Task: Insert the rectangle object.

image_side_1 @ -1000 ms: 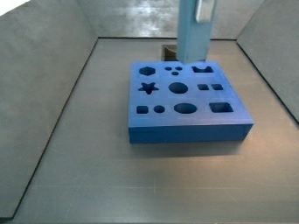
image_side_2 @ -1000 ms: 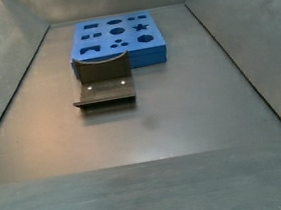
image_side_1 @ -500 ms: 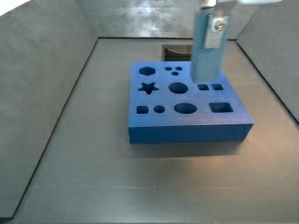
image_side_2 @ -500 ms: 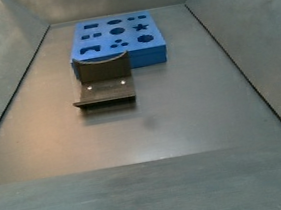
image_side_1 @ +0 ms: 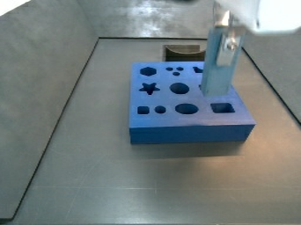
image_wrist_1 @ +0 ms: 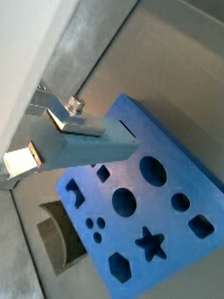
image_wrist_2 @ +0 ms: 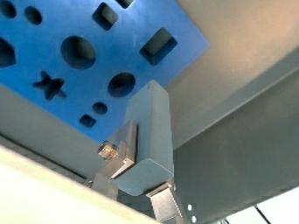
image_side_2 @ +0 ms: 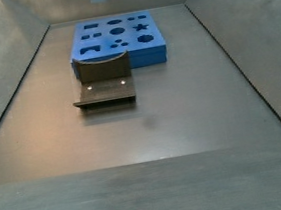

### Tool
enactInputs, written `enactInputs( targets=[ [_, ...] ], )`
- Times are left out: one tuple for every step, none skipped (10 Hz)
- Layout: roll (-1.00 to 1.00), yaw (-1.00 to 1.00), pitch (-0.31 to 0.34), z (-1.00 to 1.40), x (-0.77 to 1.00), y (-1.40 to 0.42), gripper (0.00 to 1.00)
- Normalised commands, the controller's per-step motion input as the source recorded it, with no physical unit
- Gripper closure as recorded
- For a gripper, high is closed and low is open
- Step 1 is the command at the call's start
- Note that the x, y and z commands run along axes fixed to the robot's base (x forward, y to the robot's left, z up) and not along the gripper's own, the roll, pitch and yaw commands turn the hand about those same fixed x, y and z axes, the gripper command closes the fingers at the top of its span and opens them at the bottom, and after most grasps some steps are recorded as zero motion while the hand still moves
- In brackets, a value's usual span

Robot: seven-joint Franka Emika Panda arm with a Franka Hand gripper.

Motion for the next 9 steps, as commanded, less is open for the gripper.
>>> enactInputs(
  targets=[
    [0.17, -0.01, 0.259, -0.27, 0.78, -0.06, 1.00],
    [0.14, -0.01, 0.293, -0.17, 0.73, -0.09, 1.00],
    [0.13, 0.00, 0.291, -0.10, 0.79, 0.00, 1.00],
    [0.11, 0.00, 0.283, -0.17, 0.90, 0.01, 1.00],
    [0.13, -0.02, 0.257, -0.21, 0.85, 0.13, 1.00],
    [0.24, -0.17, 0.230, -0.41, 0.69, 0.23, 1.00],
    [0.21, -0.19, 0.229, -0.39, 0.67, 0.19, 1.00],
    [0.07, -0.19, 0.250, -0.20, 0.70, 0.18, 1.00],
    [0.00, -0.09, 0.290, -0.01, 0.75, 0.06, 1.00]
  ],
)
